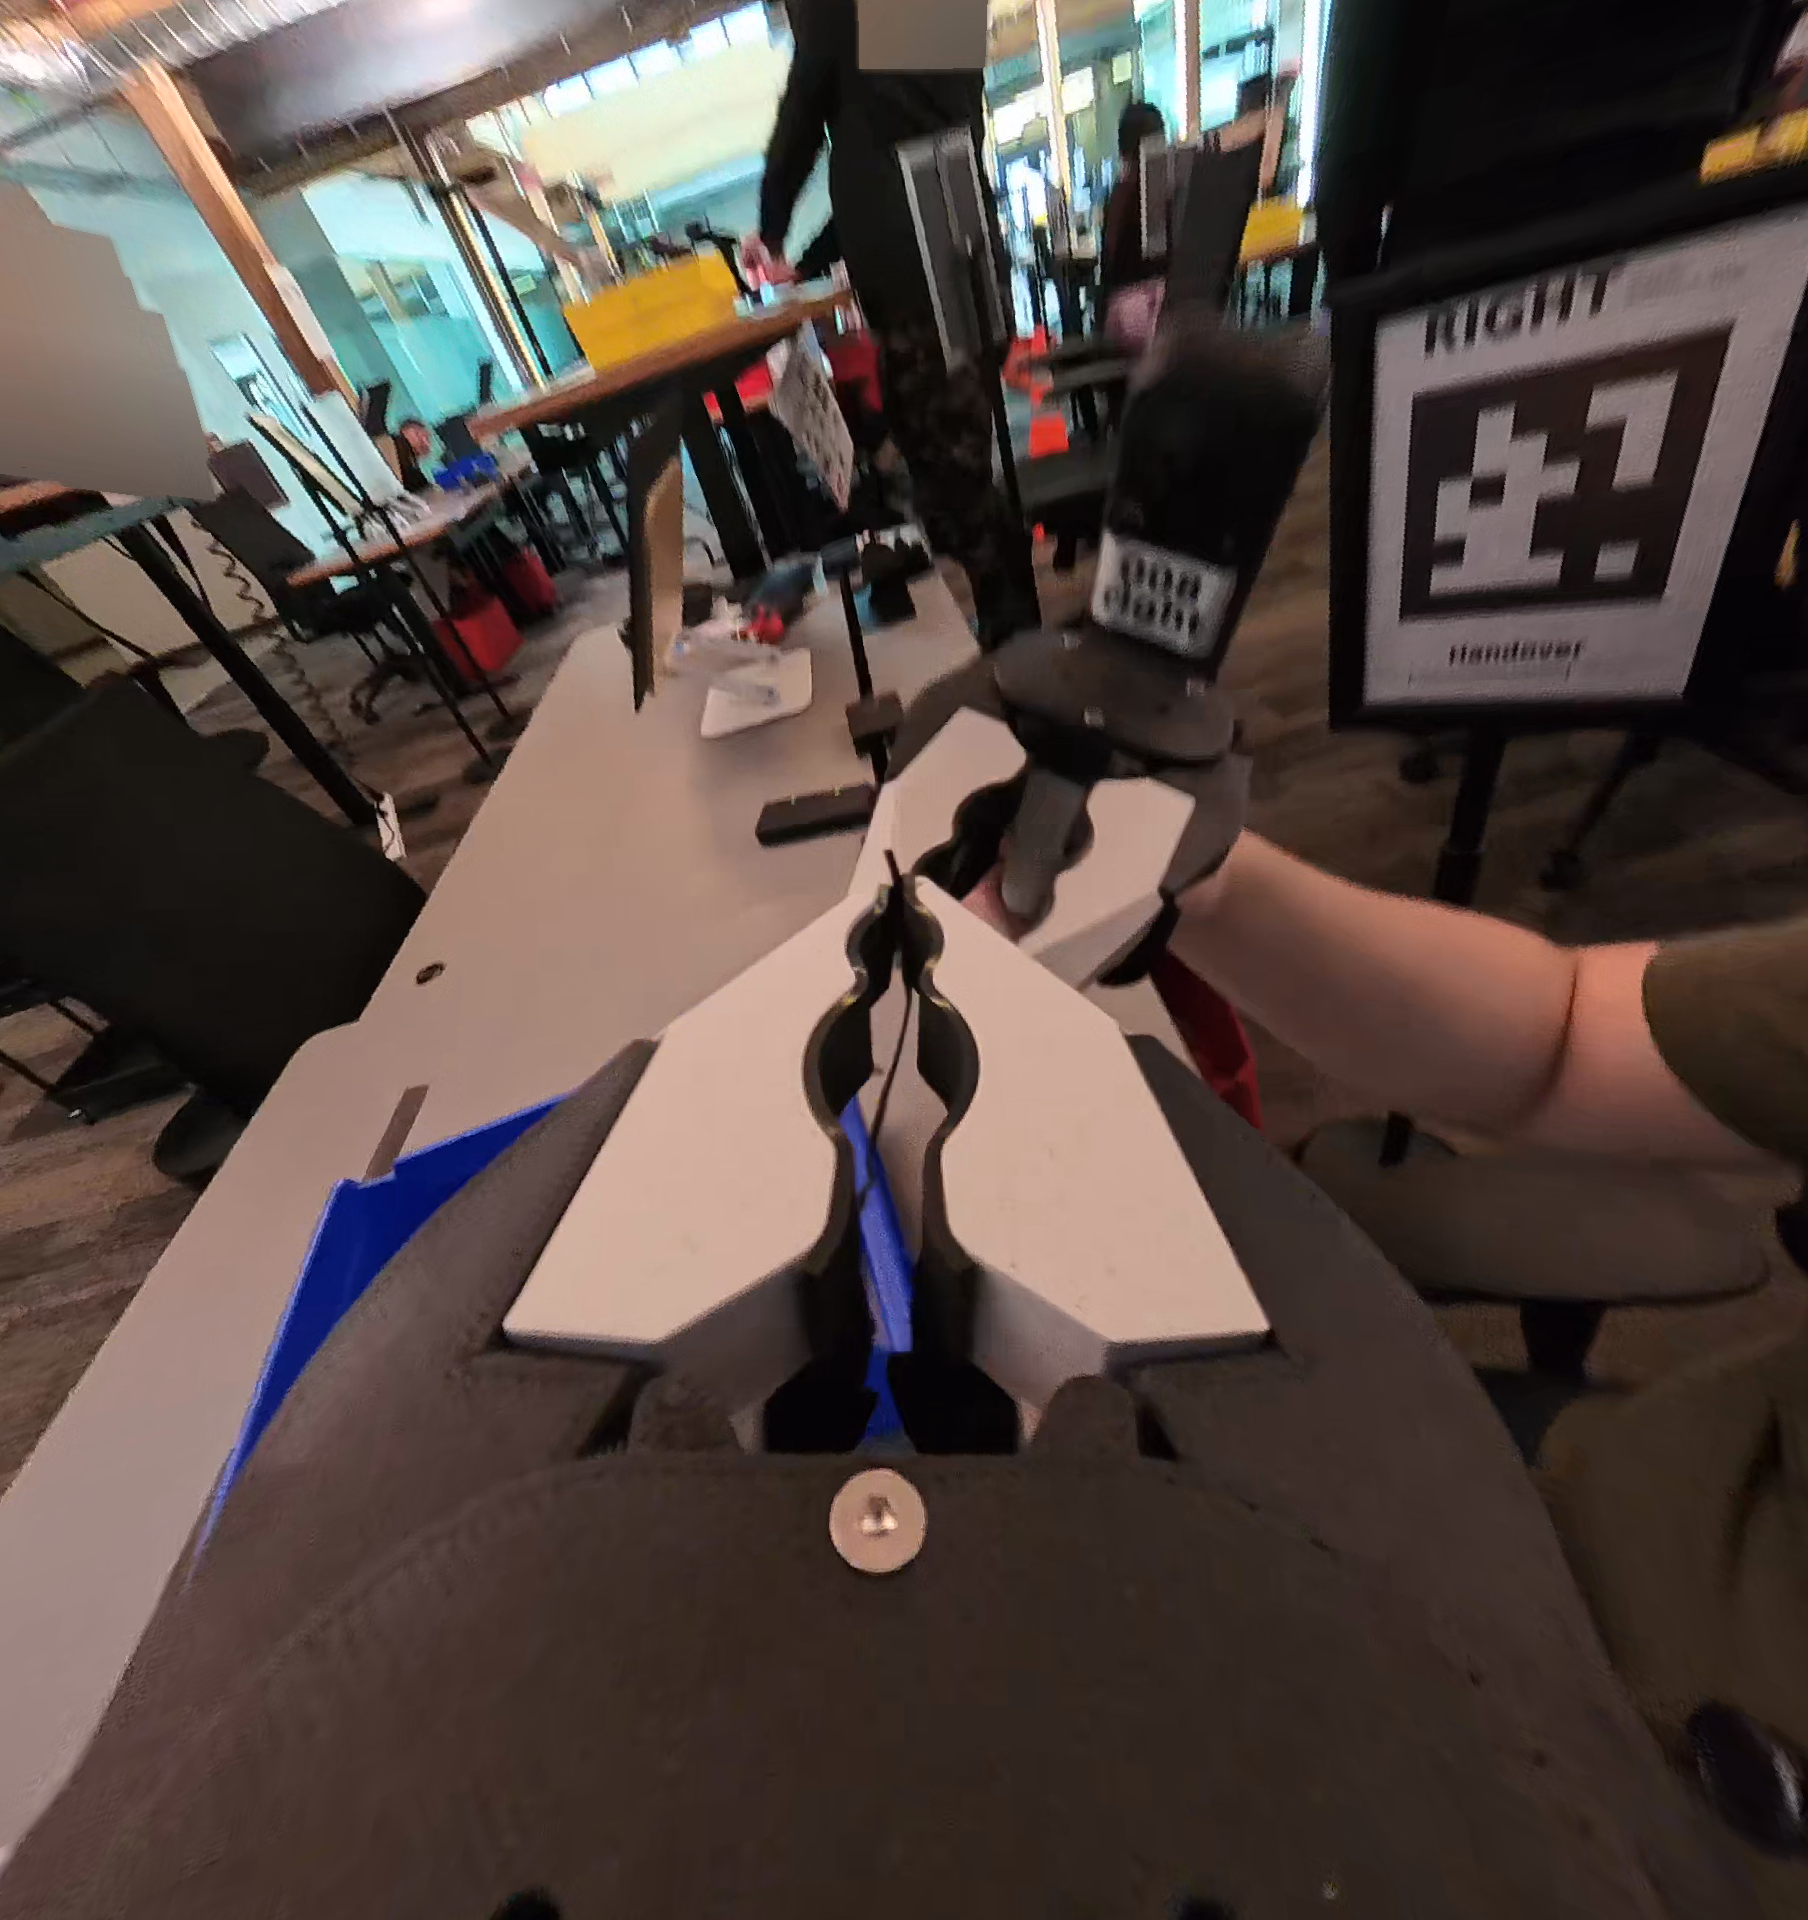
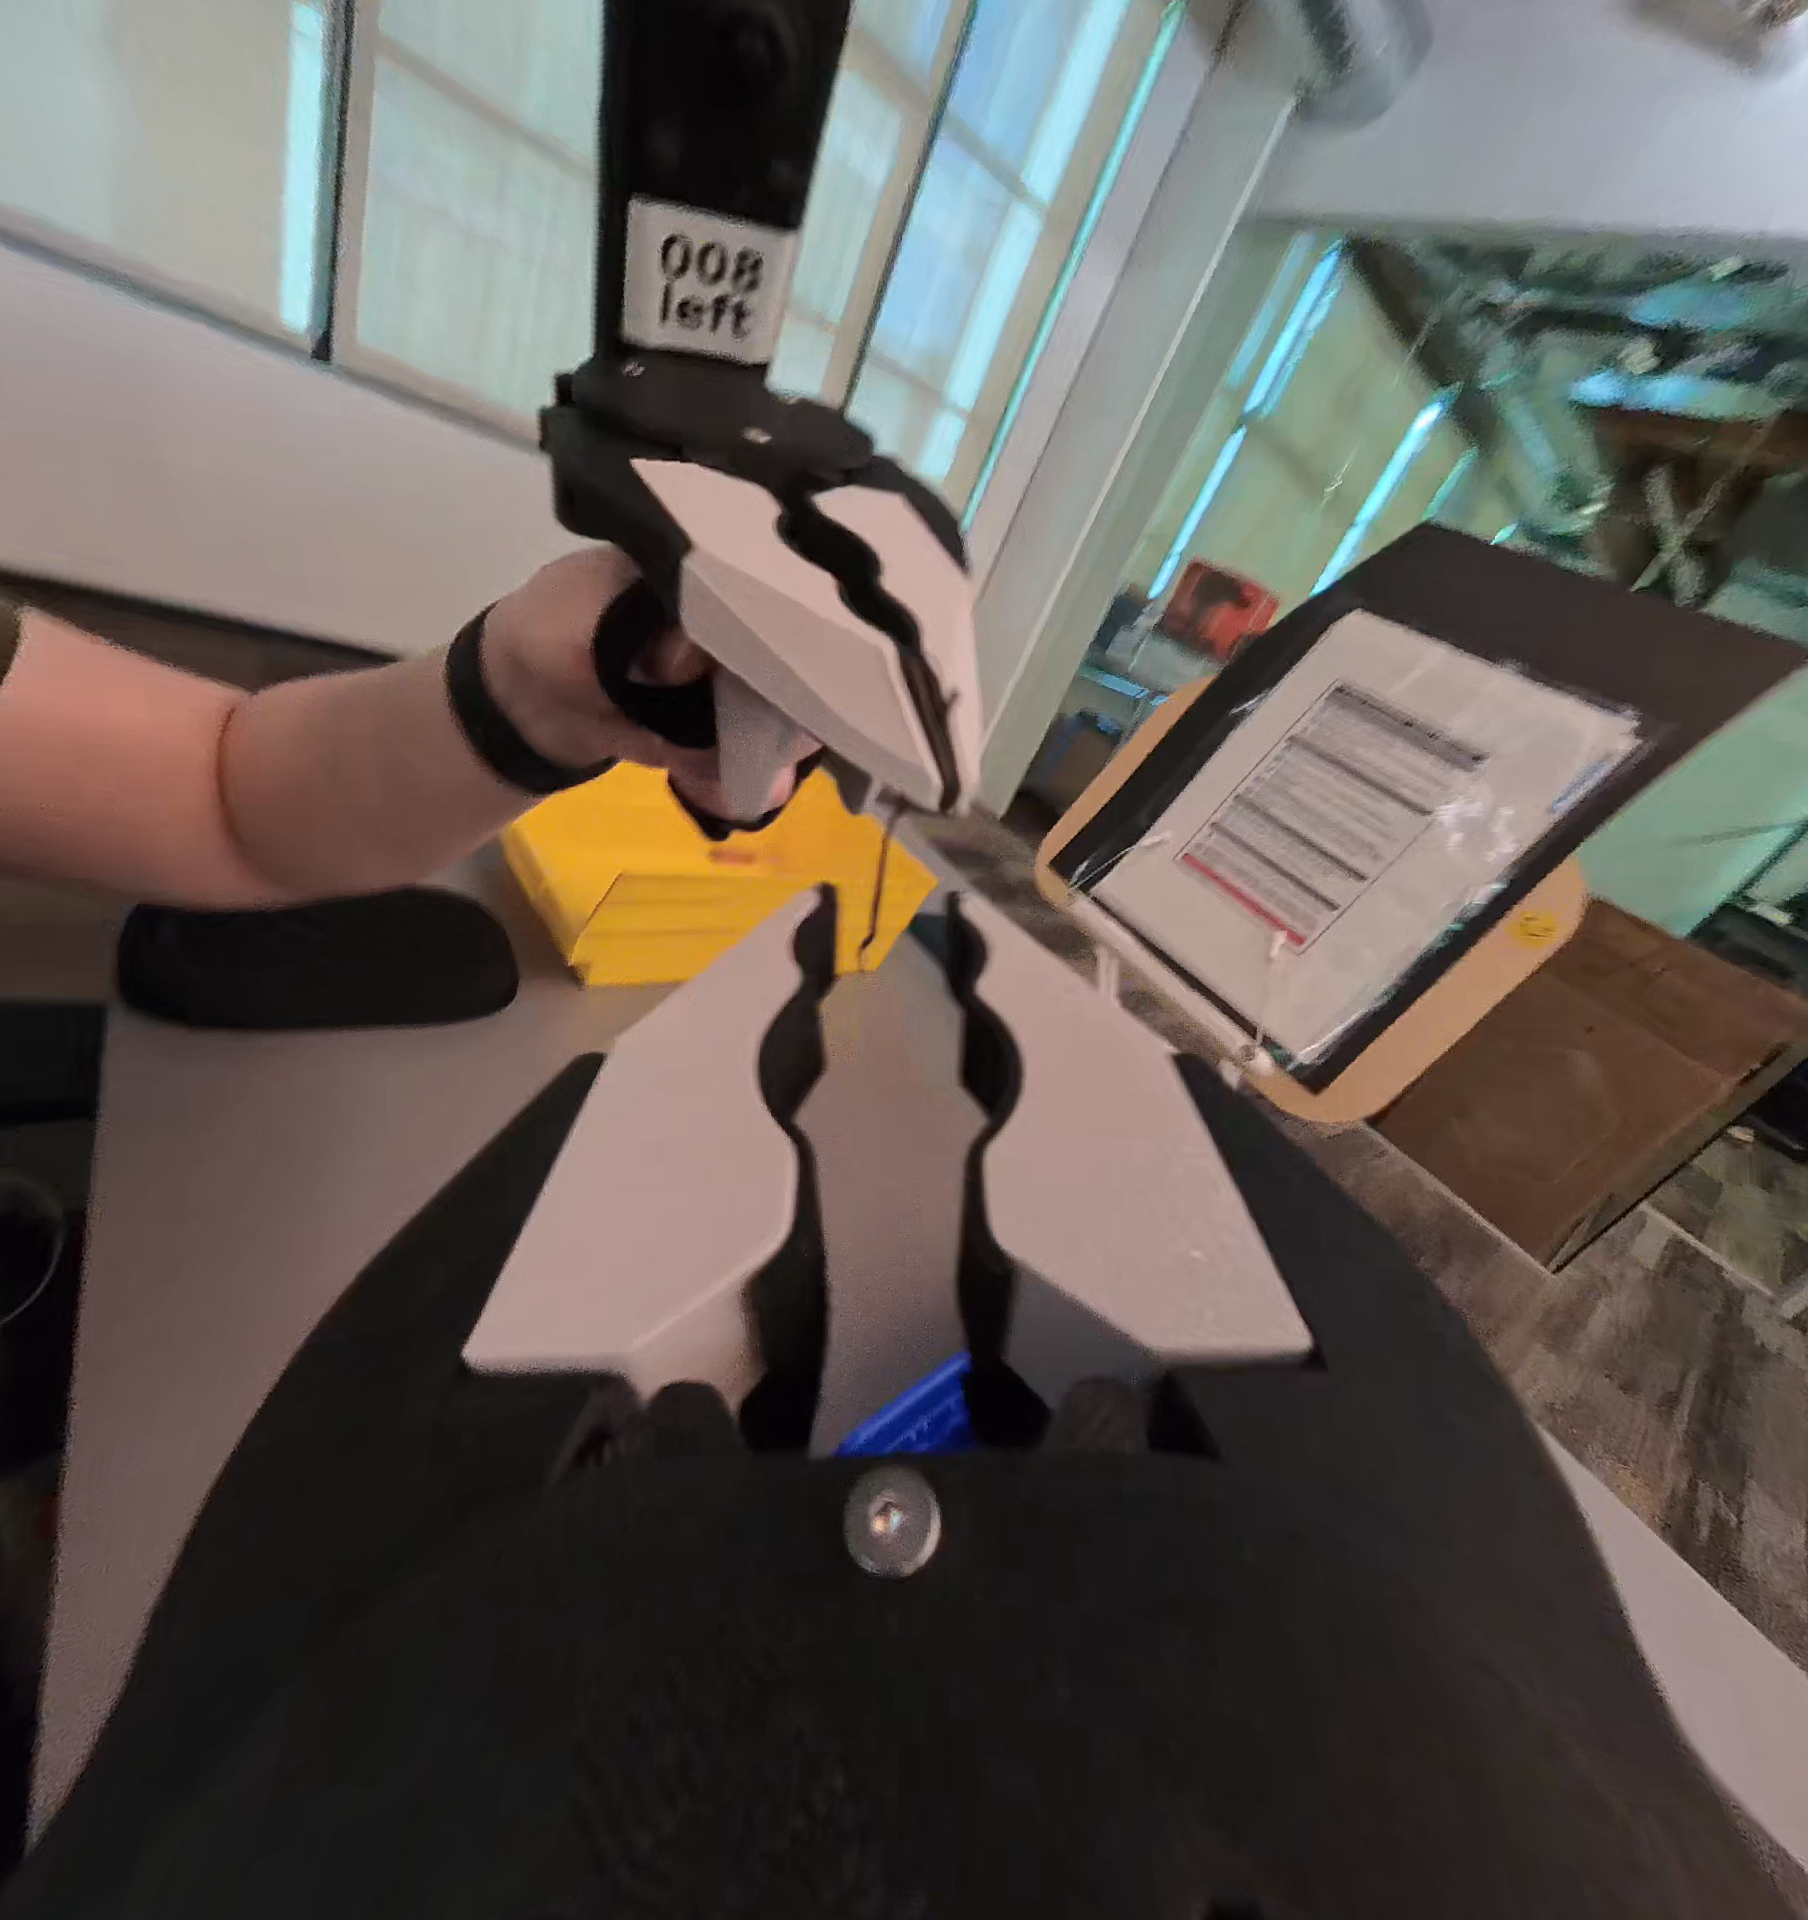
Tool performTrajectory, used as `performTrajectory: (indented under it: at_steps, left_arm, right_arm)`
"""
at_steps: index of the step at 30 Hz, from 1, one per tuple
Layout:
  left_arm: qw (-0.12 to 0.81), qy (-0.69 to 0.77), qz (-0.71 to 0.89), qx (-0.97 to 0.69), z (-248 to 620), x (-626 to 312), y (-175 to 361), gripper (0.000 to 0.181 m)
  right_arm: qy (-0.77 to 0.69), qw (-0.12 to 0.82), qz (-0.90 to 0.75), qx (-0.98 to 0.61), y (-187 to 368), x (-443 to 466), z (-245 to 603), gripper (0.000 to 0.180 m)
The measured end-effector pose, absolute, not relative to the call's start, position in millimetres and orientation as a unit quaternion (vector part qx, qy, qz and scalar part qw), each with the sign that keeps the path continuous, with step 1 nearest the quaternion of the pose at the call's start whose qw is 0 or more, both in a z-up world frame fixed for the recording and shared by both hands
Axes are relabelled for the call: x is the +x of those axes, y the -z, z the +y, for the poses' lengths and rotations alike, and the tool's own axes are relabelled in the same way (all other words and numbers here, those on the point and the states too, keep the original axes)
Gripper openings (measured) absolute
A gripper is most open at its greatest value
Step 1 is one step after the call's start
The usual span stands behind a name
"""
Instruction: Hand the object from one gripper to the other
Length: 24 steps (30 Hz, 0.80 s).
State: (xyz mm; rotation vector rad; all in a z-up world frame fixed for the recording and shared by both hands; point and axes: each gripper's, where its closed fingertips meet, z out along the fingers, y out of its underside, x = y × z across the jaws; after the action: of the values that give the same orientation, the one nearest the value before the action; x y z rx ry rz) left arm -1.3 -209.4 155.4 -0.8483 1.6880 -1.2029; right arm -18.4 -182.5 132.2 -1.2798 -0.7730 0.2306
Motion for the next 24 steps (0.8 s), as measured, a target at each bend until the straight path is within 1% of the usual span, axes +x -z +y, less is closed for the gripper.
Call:
performTrajectory:
  at_steps: [1, 2, 6, 8, 10, 11, 13, 16, 17, 19, 20, 21, 22, 23, 24]
  left_arm:
    - [0.441, 0.502, 0.660, -0.344, -206, -2, -163, 0.000]
    - [0.450, 0.519, 0.636, -0.352, -200, -3, -170, 0.000]
    - [0.492, 0.567, 0.528, -0.397, -163, -7, -193, 0.000]
    - [0.503, 0.580, 0.493, -0.410, -151, -8, -194, 0.000]
    - [0.516, 0.588, 0.467, -0.413, -145, -9, -195, 0.000]
    - [0.517, 0.593, 0.459, -0.413, -145, -9, -195, 0.000]
    - [0.511, 0.603, 0.452, -0.412, -147, -9, -194, 0.000]
    - [0.509, 0.609, 0.450, -0.410, -149, -10, -194, 0.000]
    - [0.510, 0.609, 0.450, -0.409, -149, -11, -193, 0.000]
    - [0.504, 0.610, 0.456, -0.407, -150, -13, -191, 0.000]
    - [0.496, 0.614, 0.462, -0.405, -152, -14, -190, 0.000]
    - [0.489, 0.617, 0.463, -0.408, -151, -15, -188, 0.003]
    - [0.486, 0.616, 0.462, -0.413, -148, -17, -188, 0.031]
    - [0.488, 0.609, 0.460, -0.424, -142, -21, -188, 0.064]
    - [0.492, 0.595, 0.462, -0.436, -135, -26, -187, 0.076]
  right_arm:
    - [-0.105, 0.741, -0.331, -0.575, -133, -13, -183, 0.030]
    - [-0.106, 0.750, -0.310, -0.575, -133, -7, -183, 0.030]
    - [-0.077, 0.834, -0.155, -0.524, -150, 12, -192, 0.027]
    - [-0.012, 0.853, -0.120, -0.508, -153, 7, -193, 0.020]
    - [0.049, 0.856, -0.104, -0.504, -155, 0, -184, 0.020]
    - [0.051, 0.856, -0.105, -0.504, -155, -6, -177, 0.020]
    - [0.010, 0.846, -0.097, -0.524, -151, -15, -156, 0.026]
    - [-0.037, 0.827, -0.083, -0.555, -142, -21, -132, 0.026]
    - [-0.035, 0.828, -0.077, -0.554, -141, -18, -129, 0.022]
    - [-0.032, 0.831, -0.085, -0.548, -142, -18, -128, 0.003]
    - [-0.036, 0.829, -0.096, -0.550, -141, -21, -127, 0.000]
    - [-0.039, 0.820, -0.109, -0.561, -139, -22, -125, 0.000]
    - [-0.035, 0.807, -0.117, -0.578, -137, -19, -122, 0.000]
    - [-0.022, 0.796, -0.123, -0.593, -137, -9, -120, 0.000]
    - [-0.004, 0.781, -0.128, -0.611, -138, 5, -119, 0.000]
